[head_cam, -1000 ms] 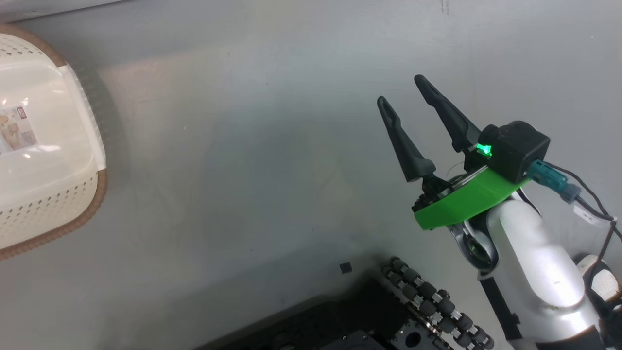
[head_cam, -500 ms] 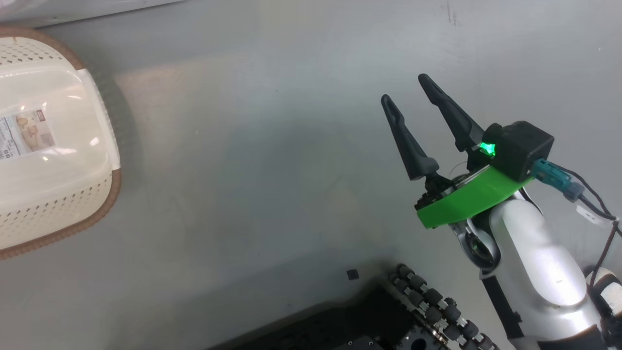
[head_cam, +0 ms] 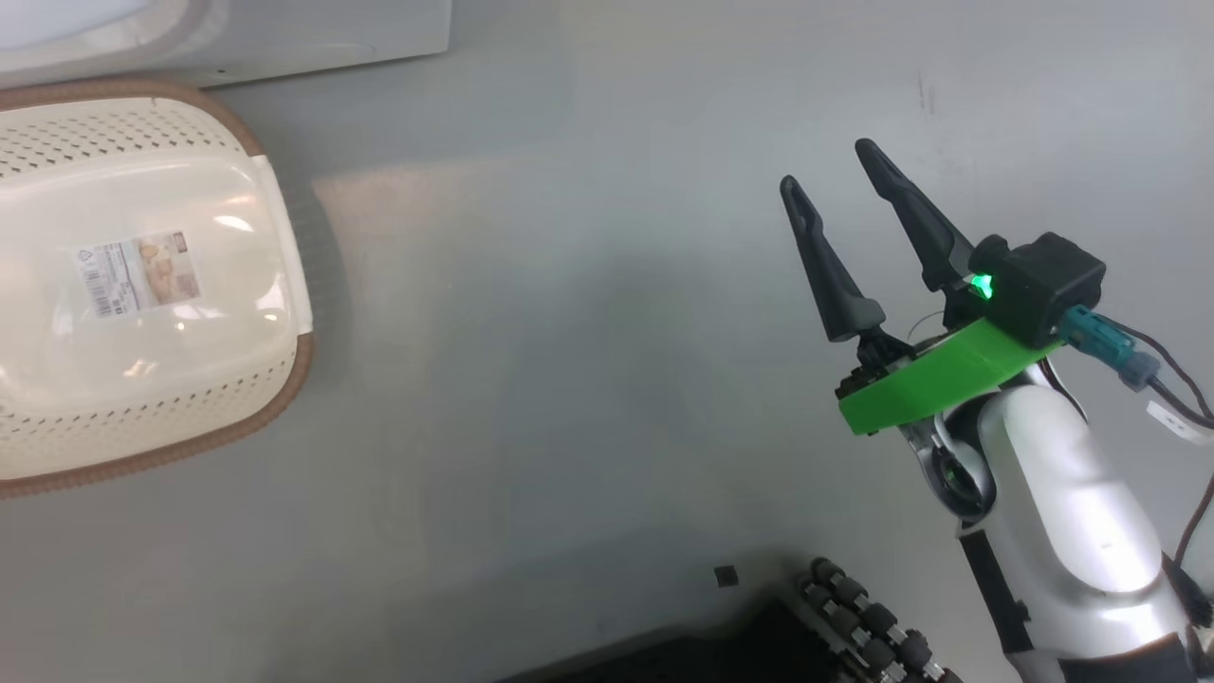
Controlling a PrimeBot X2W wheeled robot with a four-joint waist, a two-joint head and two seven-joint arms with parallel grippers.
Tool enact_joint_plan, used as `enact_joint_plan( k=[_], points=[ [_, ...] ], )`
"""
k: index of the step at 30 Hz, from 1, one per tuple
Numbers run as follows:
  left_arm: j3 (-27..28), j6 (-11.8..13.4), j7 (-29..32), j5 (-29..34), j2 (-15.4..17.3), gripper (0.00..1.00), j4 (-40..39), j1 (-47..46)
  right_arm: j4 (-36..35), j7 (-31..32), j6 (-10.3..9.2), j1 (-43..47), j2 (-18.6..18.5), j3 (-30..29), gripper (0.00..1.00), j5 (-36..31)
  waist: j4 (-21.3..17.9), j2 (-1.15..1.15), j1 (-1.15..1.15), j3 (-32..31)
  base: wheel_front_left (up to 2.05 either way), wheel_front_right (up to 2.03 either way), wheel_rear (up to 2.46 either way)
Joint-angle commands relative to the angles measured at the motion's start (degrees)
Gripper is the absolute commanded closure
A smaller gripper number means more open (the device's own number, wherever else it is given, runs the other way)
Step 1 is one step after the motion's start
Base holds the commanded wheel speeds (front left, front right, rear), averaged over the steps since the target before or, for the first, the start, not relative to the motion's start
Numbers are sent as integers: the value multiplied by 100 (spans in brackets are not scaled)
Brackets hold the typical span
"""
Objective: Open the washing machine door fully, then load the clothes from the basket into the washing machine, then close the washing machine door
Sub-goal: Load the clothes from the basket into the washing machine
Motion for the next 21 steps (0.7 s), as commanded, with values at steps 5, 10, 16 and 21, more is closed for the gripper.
enact_joint_plan(
  k=[5,10,16,21],
  points=[
    [-121,5,-86,-377,247,0,-504,425,-84,-38,-17,215,-15,8,0,-136,252,0,0,-299,0,0,0],
    [-320,5,-106,-724,243,0,-884,1152,-2,-38,-17,275,-15,-56,0,-251,443,0,0,-656,0,0,0],
    [-474,5,-113,-1026,226,0,-1309,2103,125,-38,-17,408,-15,-140,0,-369,639,0,0,-1200,0,0,0],
    [-338,5,-114,-1162,201,0,-1718,2829,214,-38,-17,519,-15,-255,0,-455,800,0,0,-1594,0,0,0]
  ],
)
